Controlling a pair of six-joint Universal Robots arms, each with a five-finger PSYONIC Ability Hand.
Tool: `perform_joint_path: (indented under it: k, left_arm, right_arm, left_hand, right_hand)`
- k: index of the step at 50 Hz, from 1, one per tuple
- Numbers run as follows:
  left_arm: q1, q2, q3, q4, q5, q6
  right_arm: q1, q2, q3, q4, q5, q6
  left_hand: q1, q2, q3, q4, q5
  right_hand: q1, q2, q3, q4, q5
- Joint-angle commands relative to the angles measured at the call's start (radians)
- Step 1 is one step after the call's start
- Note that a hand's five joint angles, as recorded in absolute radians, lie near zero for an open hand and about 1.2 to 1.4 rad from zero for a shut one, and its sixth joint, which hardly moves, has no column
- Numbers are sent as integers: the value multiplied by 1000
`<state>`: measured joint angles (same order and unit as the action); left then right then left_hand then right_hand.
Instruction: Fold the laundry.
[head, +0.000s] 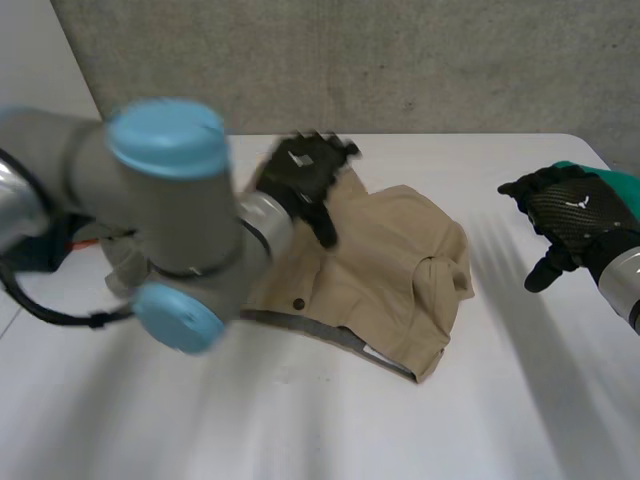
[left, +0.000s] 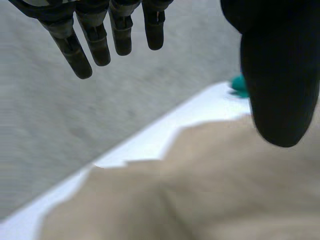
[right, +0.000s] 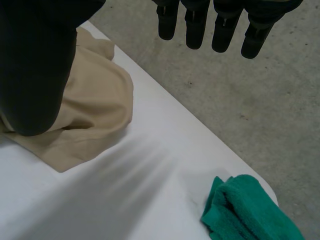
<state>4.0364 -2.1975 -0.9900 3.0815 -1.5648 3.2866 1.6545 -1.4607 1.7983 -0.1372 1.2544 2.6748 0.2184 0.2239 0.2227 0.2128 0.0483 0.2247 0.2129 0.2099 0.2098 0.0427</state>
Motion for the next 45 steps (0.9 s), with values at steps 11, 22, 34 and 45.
perform_joint_path:
  k: [11,22,34,45]
  left_arm:
    - [372,-99,-21,-44,164,333]
    - [404,-274,53,-58,281,403]
    - [405,-416,208,-55,319,409]
    - [313,-271,145,6,212,361]
  right_arm:
    - [249,9,82,-11,17,-4]
    - [372,212,70,-214,149,-16]
    - [418,290,64,-324,246,-19]
    - [390,272,10,-329,258,-42]
  left_hand:
    - [-5,-10,-9,1,-9]
    - [-31,-37,-36,-26,-36]
    - [159,153,155,164,154]
    - [1178,1172,1174,1183,1173]
  right_hand:
    - [-50,-38,-35,-35,-43]
    - [-50,-38,-35,-35,-43]
    - [191,203,206,206,199]
    - [1172,1183,1186,1186,1179]
